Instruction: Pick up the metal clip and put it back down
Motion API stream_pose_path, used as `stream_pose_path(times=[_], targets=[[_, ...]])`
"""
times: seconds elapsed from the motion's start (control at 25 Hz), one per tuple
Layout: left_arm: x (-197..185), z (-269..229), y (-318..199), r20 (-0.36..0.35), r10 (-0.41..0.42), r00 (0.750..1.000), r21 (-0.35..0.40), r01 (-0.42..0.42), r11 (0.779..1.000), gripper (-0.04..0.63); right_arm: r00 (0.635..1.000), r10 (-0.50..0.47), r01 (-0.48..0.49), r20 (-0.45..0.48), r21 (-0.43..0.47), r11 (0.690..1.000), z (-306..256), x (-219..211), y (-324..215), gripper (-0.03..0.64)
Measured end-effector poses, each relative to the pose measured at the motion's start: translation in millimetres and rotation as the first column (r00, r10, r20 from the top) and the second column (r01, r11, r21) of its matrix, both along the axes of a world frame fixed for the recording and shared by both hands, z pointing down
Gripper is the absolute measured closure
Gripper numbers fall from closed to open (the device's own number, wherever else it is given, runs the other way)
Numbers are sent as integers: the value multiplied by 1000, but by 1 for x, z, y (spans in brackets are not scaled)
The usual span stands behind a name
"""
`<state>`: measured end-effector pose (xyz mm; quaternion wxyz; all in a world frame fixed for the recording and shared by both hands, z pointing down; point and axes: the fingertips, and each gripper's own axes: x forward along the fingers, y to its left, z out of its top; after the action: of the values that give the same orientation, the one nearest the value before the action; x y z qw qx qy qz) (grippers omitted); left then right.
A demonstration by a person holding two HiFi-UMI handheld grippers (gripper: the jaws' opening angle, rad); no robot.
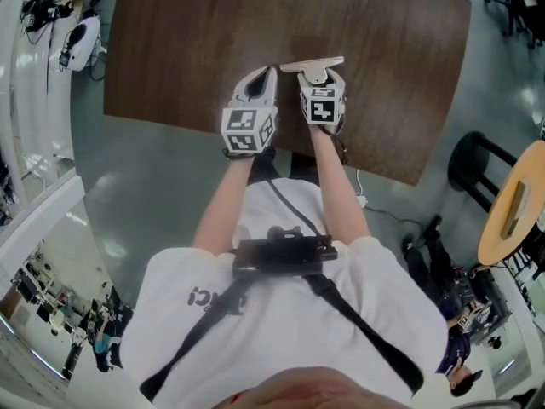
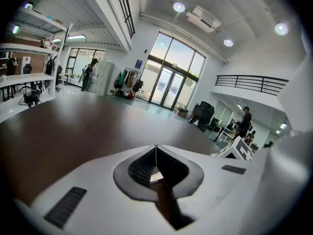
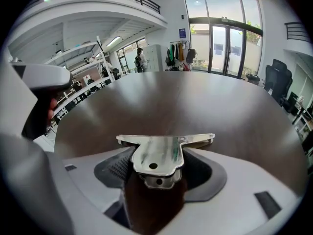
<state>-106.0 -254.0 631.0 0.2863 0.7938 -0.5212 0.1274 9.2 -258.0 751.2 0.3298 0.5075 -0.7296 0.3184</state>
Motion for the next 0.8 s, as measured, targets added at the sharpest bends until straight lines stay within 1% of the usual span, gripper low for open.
stream_pose_path(times=[0.12, 0.28, 0.48, 0.68, 0.8], targets=[[2, -2, 5, -4, 7, 1000, -1, -7, 1000, 581, 1000, 20, -20, -1, -18, 1000, 7, 5, 10, 314], [4, -7, 16, -13, 24, 1000, 6, -24, 1000, 581, 999, 49, -50, 19, 56, 997, -1, 9, 14, 314], [-3, -14, 23, -28, 27, 999, 23, -26, 999, 581, 997, 77, -80, 32, 90, 993, -17, 10, 24, 316], [2, -30, 27, -33, 47, 998, 63, -45, 997, 581, 995, 93, -98, 35, 172, 980, -51, 19, 23, 316], [14, -52, 26, -37, 68, 997, 108, -63, 992, 581, 993, 107, -115, 47, 255, 960, -85, 30, 17, 316]])
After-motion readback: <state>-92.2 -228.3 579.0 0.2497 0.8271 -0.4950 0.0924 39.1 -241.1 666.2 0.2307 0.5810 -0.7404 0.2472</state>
